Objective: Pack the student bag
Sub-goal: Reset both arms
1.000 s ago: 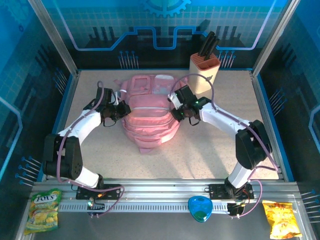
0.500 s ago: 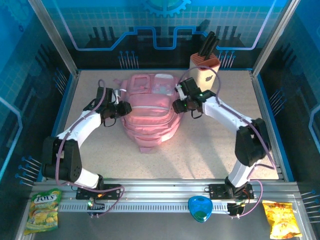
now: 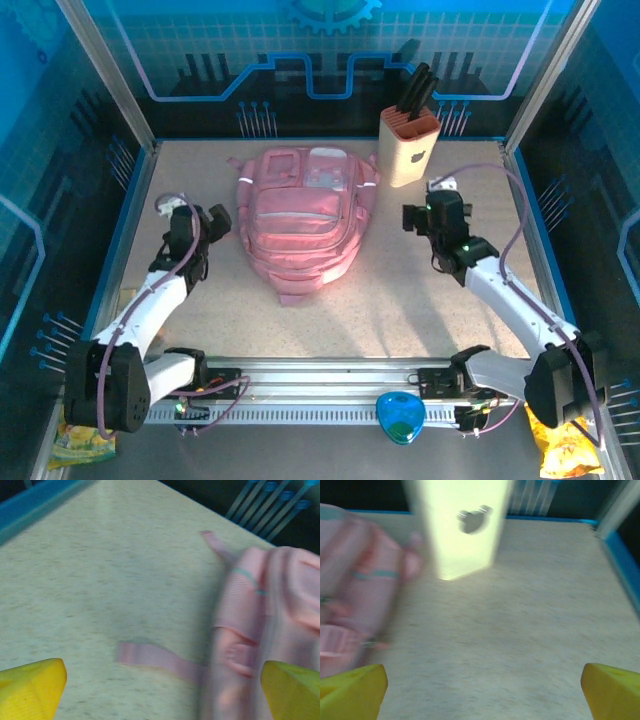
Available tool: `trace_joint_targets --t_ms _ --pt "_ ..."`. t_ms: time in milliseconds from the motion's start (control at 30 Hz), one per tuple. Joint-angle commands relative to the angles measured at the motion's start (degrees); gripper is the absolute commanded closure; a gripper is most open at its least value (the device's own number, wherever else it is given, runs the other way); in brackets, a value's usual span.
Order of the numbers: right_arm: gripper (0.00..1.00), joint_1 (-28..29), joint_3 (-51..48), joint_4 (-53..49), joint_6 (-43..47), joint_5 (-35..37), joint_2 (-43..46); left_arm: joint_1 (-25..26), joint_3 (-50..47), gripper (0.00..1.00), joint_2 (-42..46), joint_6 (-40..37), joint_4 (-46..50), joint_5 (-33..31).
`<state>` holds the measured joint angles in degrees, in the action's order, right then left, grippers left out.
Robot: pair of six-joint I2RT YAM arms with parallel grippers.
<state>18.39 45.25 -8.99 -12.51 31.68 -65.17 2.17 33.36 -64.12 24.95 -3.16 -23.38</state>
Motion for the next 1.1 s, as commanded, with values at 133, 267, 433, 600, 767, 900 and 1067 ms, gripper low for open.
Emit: trace_joint_targets --t_ms 133,267,433,600,767,900,1067 --pt "0.00 -6.40 -16.44 26.22 6.43 8.36 0.95 -0.94 -9.33 0.01 -3.23 -9.01 -22.45 -9.09" --pt "0.00 -9.75 -19.70 31.55 5.79 4.41 -2.80 -1.29 -11.72 0.01 -8.45 -13.70 -32.39 -4.67" --pt "0.00 -11.39 -24.43 45.68 10.20 -5.53 -6.79 -1.56 -14.00 0.01 -14.13 -19.48 -44.36 4.24" --pt "0.00 -14.23 -26.46 54.84 11.12 -15.97 -10.61 -1.82 -16.00 0.01 -19.77 -22.54 -53.90 12.74" --pt "0.00 -16.32 -27.36 62.60 9.92 -24.41 -15.85 -1.91 -16.10 0.01 -24.72 -23.08 -58.53 14.25" --pt "0.00 -16.20 -27.33 67.85 10.56 -25.93 -21.64 -1.89 -14.57 0.01 -25.08 -22.87 -55.91 13.32" --pt "0.00 -14.50 -24.25 63.75 12.05 -24.15 -23.24 -1.82 -13.06 0.01 -24.92 -22.62 -52.75 11.95"
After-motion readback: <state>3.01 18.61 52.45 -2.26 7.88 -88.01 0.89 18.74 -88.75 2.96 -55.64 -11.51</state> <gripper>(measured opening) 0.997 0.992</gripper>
